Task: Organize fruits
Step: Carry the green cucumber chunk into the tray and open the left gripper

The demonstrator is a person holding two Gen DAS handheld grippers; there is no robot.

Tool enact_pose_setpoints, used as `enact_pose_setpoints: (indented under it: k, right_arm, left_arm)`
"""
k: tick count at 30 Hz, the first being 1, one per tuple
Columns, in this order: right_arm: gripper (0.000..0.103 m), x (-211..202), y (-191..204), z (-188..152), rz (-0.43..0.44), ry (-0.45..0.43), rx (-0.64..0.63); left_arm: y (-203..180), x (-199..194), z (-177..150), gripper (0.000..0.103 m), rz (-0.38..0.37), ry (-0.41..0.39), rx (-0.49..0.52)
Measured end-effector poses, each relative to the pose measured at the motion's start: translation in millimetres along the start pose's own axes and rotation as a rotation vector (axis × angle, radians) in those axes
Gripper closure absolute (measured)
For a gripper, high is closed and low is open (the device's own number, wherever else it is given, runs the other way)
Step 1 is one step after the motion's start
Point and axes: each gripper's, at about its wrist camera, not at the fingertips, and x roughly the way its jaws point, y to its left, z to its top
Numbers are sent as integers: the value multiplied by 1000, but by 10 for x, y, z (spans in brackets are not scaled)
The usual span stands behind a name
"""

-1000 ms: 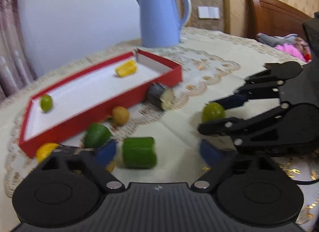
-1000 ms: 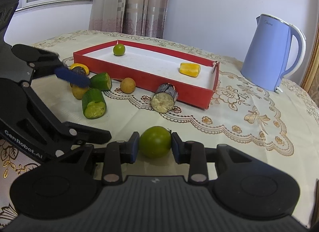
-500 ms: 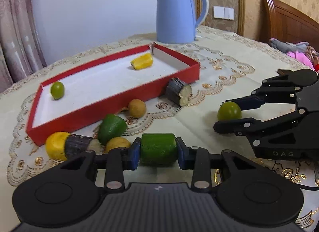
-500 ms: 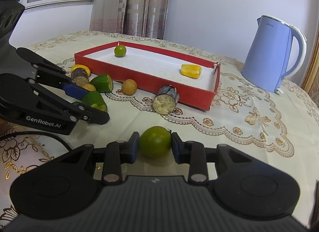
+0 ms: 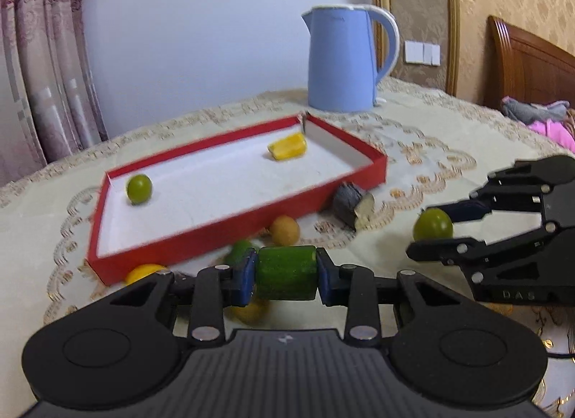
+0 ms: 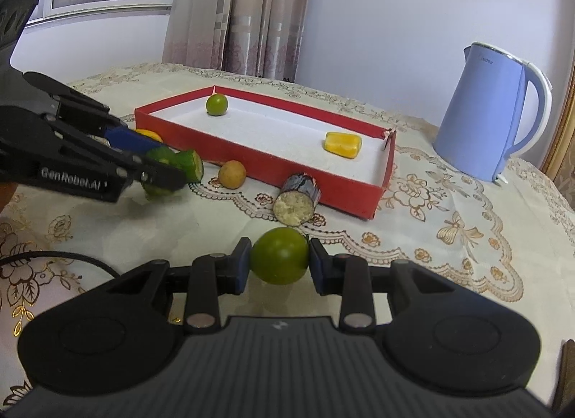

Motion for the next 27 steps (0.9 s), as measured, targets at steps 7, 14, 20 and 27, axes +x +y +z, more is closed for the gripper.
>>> enact_pose_setpoints:
  k: [7, 14, 20, 27]
  right_arm:
    - [71, -13, -6, 24, 0, -9, -3]
    - [71, -11, -7, 26, 2, -11, -3]
    - [71, -17, -4, 69, 2, -22, -10]
    - [71, -54, -3, 145, -3, -43, -24]
  left_arm:
    - [134, 11, 202, 70, 44, -51, -10]
    - [248, 71, 351, 70, 72, -77, -22]
    - [323, 169, 473, 70, 105, -102, -43]
    - [440, 316, 590, 70, 127, -112, -60]
